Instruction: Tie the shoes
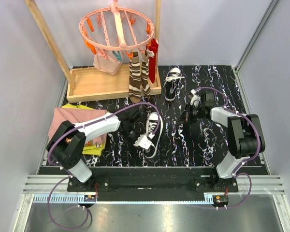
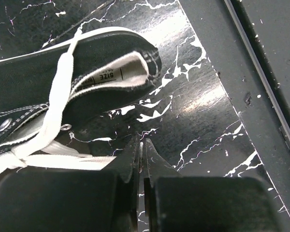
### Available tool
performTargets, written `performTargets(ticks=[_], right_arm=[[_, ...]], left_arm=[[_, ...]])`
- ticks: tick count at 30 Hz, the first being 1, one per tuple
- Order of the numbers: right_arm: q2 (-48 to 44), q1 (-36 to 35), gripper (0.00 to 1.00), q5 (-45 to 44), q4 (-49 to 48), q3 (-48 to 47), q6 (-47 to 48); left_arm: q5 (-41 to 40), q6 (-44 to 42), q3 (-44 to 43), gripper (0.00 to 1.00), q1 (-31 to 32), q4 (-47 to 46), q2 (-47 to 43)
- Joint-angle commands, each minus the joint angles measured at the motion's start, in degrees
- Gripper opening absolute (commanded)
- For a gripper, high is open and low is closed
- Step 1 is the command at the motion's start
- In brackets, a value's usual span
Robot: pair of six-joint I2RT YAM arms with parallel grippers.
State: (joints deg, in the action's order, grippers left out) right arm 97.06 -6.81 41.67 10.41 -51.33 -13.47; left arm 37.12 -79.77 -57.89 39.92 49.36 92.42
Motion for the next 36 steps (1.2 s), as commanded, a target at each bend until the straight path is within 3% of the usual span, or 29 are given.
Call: performTargets(ticks=[1, 2, 5, 6, 10, 12, 14, 16, 18, 21, 23, 26, 30, 36], right_arm=[[0.33, -0.31, 0.00, 5.25, -2.33, -2.46, -0.41], [-0.20, -0.31, 0.00, 6.22, -2.33, -2.46, -0.32], [-1.95, -0.31, 0.16, 7.46, -2.15, -2.02, 0.20], [-2.48, -0.31, 0.32, 8.07, -2.07, -1.93, 0.55], [-4.94, -0.31, 0.65, 8.51, -0.84, -2.28, 1.34], [-7.31, -0.31, 0.74, 8.08, 0.56, -3.15, 3.00], [-10.46, -0.22, 0.91, 6.77, 2.06, -4.04, 4.85], [-12.93, -0.22, 1.00, 5.10, 4.60, -5.70, 8.10], [-16.62, 0.04, 1.00, 2.63, 8.02, -7.72, 12.06], [-20.76, 0.57, 1.00, -1.32, 13.03, -10.09, 15.30], [-23.40, 1.01, 1.00, -4.65, 15.68, -11.50, 16.46], [-25.77, 1.53, 1.00, -8.52, 21.56, -12.21, 16.64], [-27.00, 3.46, 1.00, -13.36, 25.70, -10.55, 14.54], [-26.92, 12.33, 1.00, -10.03, 27.20, -5.37, 11.72]], left_arm=[[0.49, 0.92, -1.61, 0.06, -0.02, 1.36, 0.22], [1.19, 1.89, -1.70, 0.15, -0.11, 0.65, 0.04], [2.51, 3.56, -2.58, 0.25, -0.11, -0.93, -1.01], [2.69, 5.57, -2.84, 0.32, -0.11, -1.63, -1.89], [4.09, 12.08, -5.73, 0.47, -0.72, -5.67, -4.44], [5.06, 19.62, -6.97, 0.52, -1.60, -8.30, -6.36], [5.68, 30.91, -8.81, 0.58, -3.70, -11.03, -7.86], [5.15, 40.08, -9.96, 0.74, -6.94, -16.30, -10.41], [4.28, 53.79, -12.06, 0.99, -9.50, -20.77, -12.60], [1.91, 68.22, -15.83, 0.99, -15.12, -21.77, -14.28], [-5.54, 76.38, -18.04, 0.99, -18.64, -20.46, -14.20], [-9.78, 79.58, -21.48, 0.99, -24.17, -14.74, -14.63], [-15.05, 79.59, -18.58, 0.99, -29.46, -10.27, -16.48], [-24.64, 77.74, -5.85, 0.99, -30.78, -10.24, -20.52]])
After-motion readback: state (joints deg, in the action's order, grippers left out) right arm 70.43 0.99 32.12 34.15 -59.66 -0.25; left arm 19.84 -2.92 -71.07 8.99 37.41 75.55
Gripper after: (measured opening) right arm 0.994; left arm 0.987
